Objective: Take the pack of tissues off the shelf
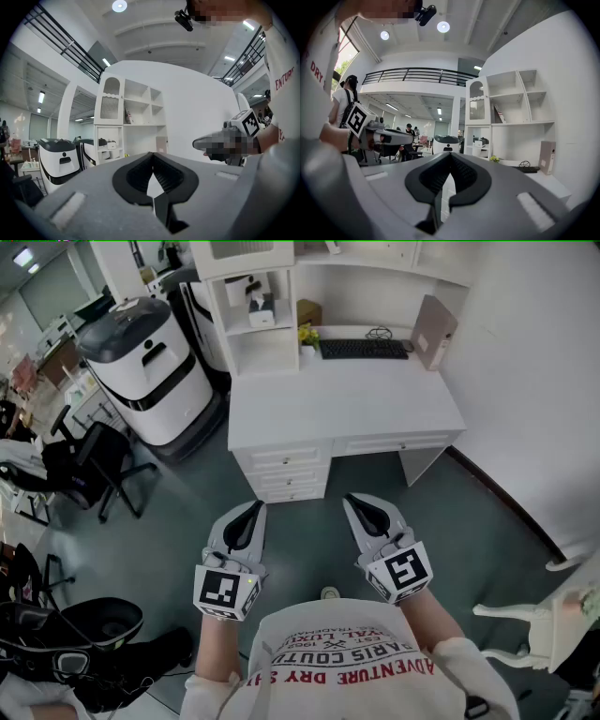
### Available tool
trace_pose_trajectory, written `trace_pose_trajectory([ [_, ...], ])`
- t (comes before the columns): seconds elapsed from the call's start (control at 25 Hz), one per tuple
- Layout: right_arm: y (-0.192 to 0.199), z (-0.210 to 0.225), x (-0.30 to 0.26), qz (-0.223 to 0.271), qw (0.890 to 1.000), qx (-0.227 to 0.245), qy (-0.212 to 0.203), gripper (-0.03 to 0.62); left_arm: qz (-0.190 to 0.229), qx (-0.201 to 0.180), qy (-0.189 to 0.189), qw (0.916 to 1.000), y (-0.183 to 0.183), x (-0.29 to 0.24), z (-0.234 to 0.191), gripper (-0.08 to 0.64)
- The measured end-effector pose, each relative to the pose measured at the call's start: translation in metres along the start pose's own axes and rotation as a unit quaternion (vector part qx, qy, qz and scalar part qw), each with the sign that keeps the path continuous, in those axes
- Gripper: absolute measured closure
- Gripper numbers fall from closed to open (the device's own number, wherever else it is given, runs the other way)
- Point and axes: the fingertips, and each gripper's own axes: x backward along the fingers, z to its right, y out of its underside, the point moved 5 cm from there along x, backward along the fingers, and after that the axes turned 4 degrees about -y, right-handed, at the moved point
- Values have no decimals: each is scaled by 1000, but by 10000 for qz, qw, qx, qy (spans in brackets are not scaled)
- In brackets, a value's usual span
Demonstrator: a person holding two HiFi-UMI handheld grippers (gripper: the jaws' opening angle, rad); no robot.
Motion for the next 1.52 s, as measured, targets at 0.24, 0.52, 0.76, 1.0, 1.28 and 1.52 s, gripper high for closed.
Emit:
trace_pose_trajectory([
  [0.24, -4, 2, -1, -12, 10000, -38, 51, 592, 9, 53, -12, 10000, -5, -1, -3, 554],
  [0.52, -1, -6, -3, 21, 9997, -170, 174, 594, 40, 94, 25, 9999, 0, 8, -6, 554],
  [0.76, 9, -21, -9, -118, 9993, -257, 244, 592, 64, 236, 26, 9997, 10, 21, -16, 554],
  [1.0, 18, -28, -26, -190, 9990, -342, 203, 592, 386, 302, -583, 9971, -3, 22, -48, 182],
  [1.28, 24, -11, -67, -216, 9992, -343, -18, 592, 440, 291, -941, 9942, 1, -1, -79, 143],
  [1.52, 35, 41, -114, -170, 9990, -353, -200, 592, 341, 269, -1090, 9931, 7, -61, -96, 143],
])
